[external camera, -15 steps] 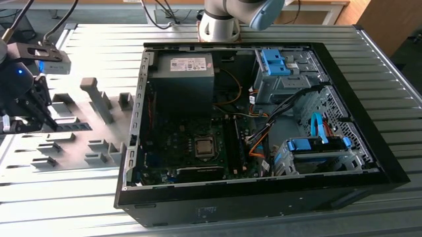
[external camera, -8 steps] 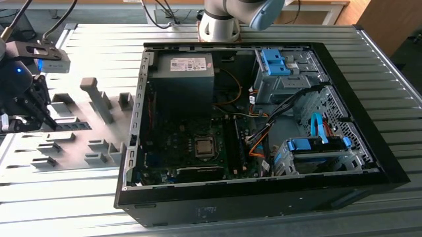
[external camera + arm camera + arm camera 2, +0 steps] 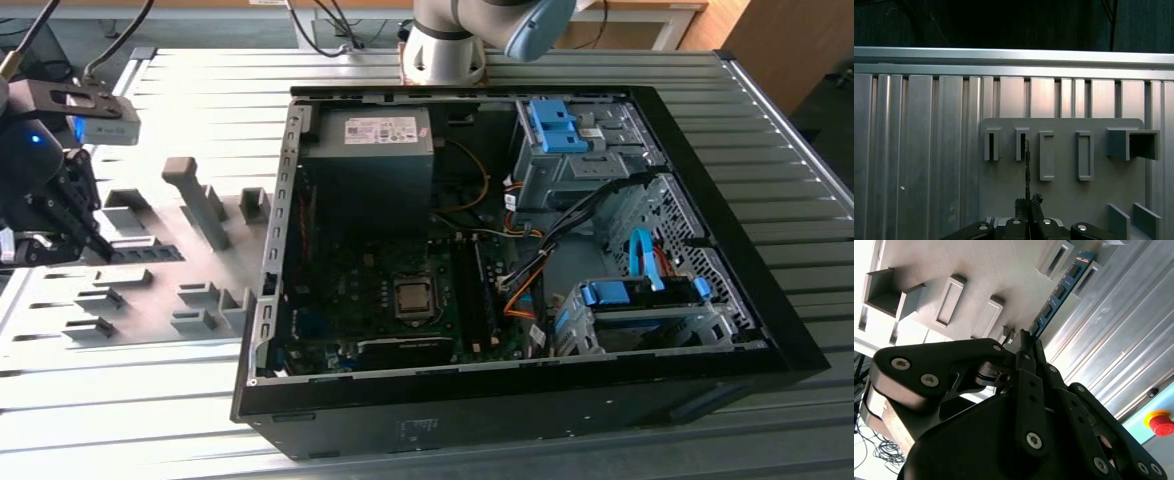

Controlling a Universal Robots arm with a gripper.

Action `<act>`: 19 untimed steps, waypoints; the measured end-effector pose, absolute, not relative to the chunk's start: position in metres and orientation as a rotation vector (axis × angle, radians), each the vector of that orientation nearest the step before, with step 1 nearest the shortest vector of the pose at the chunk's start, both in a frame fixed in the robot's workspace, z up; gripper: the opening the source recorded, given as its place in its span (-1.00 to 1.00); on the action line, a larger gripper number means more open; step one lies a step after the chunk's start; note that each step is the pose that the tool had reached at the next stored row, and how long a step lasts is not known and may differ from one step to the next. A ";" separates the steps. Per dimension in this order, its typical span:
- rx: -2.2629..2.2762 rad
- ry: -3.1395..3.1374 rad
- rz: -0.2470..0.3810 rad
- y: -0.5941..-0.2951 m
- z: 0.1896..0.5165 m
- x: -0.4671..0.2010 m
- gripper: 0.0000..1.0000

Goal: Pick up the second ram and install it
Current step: 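Pick up the second ram and move it above second insertion slot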

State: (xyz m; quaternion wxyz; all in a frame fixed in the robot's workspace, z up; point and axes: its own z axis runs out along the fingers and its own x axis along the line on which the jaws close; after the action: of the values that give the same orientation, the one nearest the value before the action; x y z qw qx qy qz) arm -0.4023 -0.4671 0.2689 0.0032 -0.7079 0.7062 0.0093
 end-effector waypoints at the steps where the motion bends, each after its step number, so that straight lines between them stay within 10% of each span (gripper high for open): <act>1: -2.220 2.214 0.029 -0.467 0.269 -0.402 -0.72; 19: -2.220 2.214 0.029 -0.467 0.286 -0.402 -0.72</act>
State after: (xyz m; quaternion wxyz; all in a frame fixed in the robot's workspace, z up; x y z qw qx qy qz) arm -0.4023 -0.4671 0.2861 0.0032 -0.7080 0.7062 0.0093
